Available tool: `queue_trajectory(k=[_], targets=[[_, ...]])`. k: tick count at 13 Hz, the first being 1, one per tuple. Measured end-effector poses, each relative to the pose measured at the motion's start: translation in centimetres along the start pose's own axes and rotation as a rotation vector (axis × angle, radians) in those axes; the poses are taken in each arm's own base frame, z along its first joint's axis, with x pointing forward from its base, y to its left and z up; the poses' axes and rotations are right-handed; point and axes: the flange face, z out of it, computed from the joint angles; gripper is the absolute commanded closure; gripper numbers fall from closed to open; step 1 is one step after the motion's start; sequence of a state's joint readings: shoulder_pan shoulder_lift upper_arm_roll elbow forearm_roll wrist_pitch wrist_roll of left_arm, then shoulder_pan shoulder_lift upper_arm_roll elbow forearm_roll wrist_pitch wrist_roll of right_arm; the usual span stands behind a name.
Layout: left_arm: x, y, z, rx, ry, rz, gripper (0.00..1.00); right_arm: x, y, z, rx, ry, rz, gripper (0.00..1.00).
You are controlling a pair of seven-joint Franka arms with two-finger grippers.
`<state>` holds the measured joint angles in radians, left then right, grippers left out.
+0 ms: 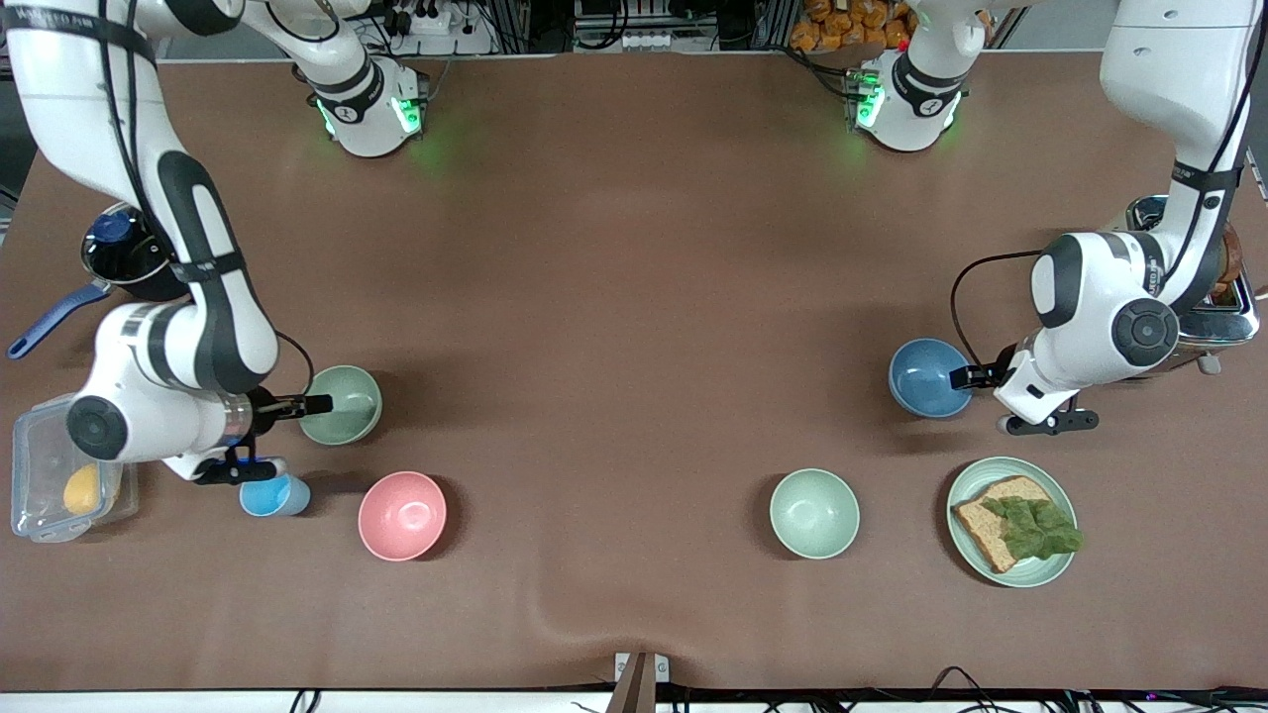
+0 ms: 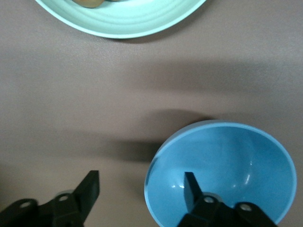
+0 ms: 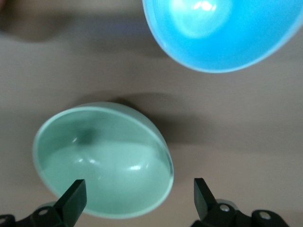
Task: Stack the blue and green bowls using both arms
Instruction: 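Grasp the green bowl with the right gripper while the left gripper grasps the blue bowl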
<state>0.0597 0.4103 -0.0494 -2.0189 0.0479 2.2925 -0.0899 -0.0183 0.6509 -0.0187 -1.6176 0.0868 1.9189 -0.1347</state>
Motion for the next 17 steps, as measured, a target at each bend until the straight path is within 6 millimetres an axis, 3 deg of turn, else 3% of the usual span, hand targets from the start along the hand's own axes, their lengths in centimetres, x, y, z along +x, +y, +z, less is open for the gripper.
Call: queue_trajectory(k=[2,3,4,5,6,7,14,17], targets=[[0.1,0.0,0.7,-0.001,-0.004,0.000,0.43,0.7,0.2,2.4,0.010,-0.014,0.003,0.00],[0.1,0.0,1.0,-0.001,-0.005,0.000,0.50,0.9,0.3,3.1,0.011,-0.018,0.001,0.28],[0.1,0.0,1.2,-0.001,-0.005,0.000,0.60,1.0,0.3,3.6,0.015,-0.019,0.002,0.67],[0.2,0.1,1.2,-0.002,-0.004,0.001,0.71,1.1,0.2,3.8,0.028,-0.018,0.007,0.90],[0.2,0.1,1.2,-0.002,-0.004,0.001,0.84,1.1,0.1,3.8,0.045,-0.016,0.015,0.99],[0.2,0.1,1.3,-0.002,-0.004,0.001,1.00,1.2,0.1,3.7,0.058,-0.012,0.021,1.00],[0.5,0.5,0.7,-0.004,0.010,0.008,1.00,1.3,0.1,2.6,0.073,-0.001,-0.038,1.00],[1.1,0.4,-2.3,-0.006,0.065,0.006,1.00,1.2,0.0,2.0,0.076,-0.009,-0.059,1.00]])
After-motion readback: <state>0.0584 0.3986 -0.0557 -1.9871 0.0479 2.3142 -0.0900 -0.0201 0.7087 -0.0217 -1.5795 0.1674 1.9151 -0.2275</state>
